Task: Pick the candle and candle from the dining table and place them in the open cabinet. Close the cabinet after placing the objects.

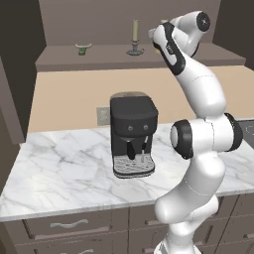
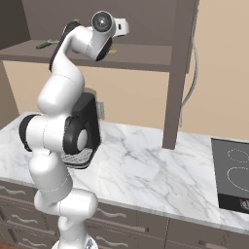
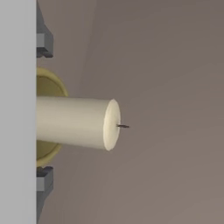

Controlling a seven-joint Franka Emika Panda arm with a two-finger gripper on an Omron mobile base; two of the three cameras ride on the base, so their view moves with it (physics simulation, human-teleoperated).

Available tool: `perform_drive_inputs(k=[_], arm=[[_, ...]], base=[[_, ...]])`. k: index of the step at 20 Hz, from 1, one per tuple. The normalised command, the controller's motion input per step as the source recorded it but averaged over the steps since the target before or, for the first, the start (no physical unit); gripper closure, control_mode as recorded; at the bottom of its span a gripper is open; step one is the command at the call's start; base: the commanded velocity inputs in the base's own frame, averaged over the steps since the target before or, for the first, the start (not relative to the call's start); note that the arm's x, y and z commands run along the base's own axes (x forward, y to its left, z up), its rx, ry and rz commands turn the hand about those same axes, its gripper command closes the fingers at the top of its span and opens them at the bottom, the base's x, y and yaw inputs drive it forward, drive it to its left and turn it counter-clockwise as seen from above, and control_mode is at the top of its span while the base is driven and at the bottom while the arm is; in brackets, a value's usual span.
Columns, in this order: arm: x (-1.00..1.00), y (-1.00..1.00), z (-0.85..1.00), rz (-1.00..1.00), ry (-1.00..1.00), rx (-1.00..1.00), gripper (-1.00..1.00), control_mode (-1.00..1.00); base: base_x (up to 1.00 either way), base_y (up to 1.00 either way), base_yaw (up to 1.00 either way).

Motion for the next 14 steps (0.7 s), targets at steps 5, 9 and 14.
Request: perform_drive_inputs(k=[5, 9, 14], arm=[[-0.03, -0.04, 0.00, -0.01, -0.01, 0.02, -1.00, -1.00], [-0.09, -0.04, 0.00, -0.02, -0.04, 0.00, -1.00, -1.00], [-0.17, -0.01, 0.00, -0.01, -0.07, 0.01, -1.00, -1.00]], base=[[0.00, 0.00, 0.00], [0.00, 0.00, 0.00], [0.00, 0.00, 0.00]])
